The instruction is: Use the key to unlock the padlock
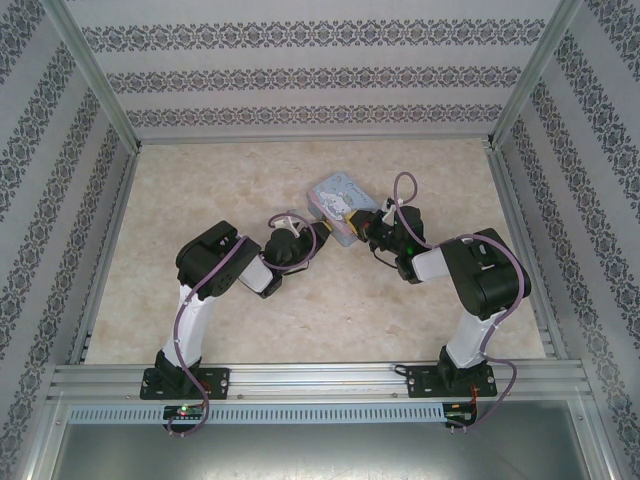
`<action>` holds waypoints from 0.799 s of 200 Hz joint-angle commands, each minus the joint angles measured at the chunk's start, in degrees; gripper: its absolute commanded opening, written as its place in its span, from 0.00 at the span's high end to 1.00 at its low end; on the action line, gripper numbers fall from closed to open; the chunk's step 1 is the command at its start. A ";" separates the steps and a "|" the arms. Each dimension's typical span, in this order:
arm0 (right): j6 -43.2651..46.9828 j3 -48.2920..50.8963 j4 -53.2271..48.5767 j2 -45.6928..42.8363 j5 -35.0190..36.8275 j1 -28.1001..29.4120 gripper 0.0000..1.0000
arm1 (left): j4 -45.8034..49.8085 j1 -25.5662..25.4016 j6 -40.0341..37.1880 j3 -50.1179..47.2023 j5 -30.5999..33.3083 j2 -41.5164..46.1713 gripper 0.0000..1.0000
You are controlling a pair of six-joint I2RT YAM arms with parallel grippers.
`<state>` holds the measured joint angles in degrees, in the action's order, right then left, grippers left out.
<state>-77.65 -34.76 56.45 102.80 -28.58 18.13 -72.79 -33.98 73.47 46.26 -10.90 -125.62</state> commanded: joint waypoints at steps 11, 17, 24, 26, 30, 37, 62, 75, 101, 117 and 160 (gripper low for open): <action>1.17 1.54 -3.27 1.60 -0.27 -0.11 1.00 | 2.92 1.14 -1.65 0.59 -1.08 0.67 0.73; 1.25 1.46 -3.36 1.54 -0.37 -0.11 1.00 | 2.83 1.27 -1.60 0.60 -1.22 0.65 0.75; 1.18 1.45 -3.36 1.37 -0.48 -0.20 1.00 | 2.81 1.37 -1.57 0.51 -1.42 0.73 0.77; 1.18 1.45 -3.40 1.29 -0.57 -0.27 1.00 | 2.83 1.50 -1.51 0.54 -1.48 0.73 0.77; 1.26 1.37 -3.49 1.07 -0.64 -0.28 1.00 | 2.91 1.59 -1.57 0.58 -1.59 0.93 0.78; 1.35 1.36 -3.62 0.72 -0.72 -0.42 1.00 | 3.13 1.74 -1.54 0.37 -1.75 1.12 0.80; 1.83 2.13 -3.92 -2.06 -1.65 -0.55 1.00 | 4.12 2.07 -1.82 -0.24 -2.45 2.66 0.88; 2.11 3.11 -4.02 -4.11 -2.04 -0.46 1.00 | 4.48 2.09 -1.63 -0.82 -2.62 3.72 0.90; 2.78 6.69 -4.15 -9.65 -2.42 0.18 1.00 | 4.84 2.15 -0.58 -2.57 -2.56 5.62 0.97; 3.22 9.62 -4.42 -13.06 -2.60 1.13 1.00 | 4.91 2.11 0.92 -3.96 -2.09 6.54 1.00; 4.24 18.01 -4.85 -20.00 -0.27 6.15 1.00 | 1.56 1.80 7.08 -9.92 -0.89 8.65 1.00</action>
<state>-75.42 -21.17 51.81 85.89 -30.06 21.54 -69.01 -32.49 76.07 39.97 -13.08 -119.09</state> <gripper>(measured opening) 0.065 0.105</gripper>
